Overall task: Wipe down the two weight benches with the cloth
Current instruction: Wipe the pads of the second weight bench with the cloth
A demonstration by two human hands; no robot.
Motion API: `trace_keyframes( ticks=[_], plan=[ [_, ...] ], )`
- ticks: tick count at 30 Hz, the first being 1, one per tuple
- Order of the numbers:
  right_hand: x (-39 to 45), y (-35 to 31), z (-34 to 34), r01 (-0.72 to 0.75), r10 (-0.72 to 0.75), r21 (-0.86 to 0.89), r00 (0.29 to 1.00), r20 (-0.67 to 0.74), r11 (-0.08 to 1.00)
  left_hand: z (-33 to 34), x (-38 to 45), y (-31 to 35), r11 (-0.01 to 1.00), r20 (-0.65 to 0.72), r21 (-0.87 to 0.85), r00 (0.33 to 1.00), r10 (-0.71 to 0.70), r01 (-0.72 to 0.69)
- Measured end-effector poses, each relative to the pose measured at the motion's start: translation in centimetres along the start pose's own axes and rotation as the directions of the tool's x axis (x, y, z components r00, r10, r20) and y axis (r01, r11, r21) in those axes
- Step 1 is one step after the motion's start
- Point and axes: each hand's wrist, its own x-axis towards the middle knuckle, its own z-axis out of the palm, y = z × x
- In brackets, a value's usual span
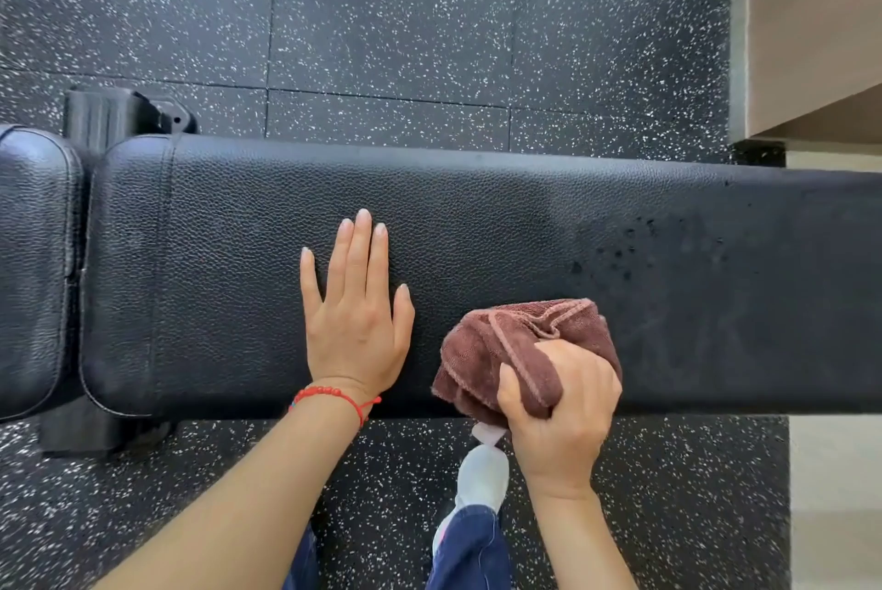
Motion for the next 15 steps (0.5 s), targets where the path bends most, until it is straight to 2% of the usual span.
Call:
trace_keyframes(
  ticks=[9, 15],
  plan=[
    [5.9, 2.2, 2.1, 0.143, -0.141, 0.021, 0.987, -0.074, 0.989, 0.3, 0.1, 0.1, 0.999, -0.030, 0.043, 1.000, 0.006, -0.005],
    [14.0, 4.0, 4.2, 0.067, -0.074, -0.067, 0.990, -0.121, 0.996, 0.4, 0.0, 0.2, 0.999, -0.064, 0.043, 0.998, 0.011, -0.008]
  ],
)
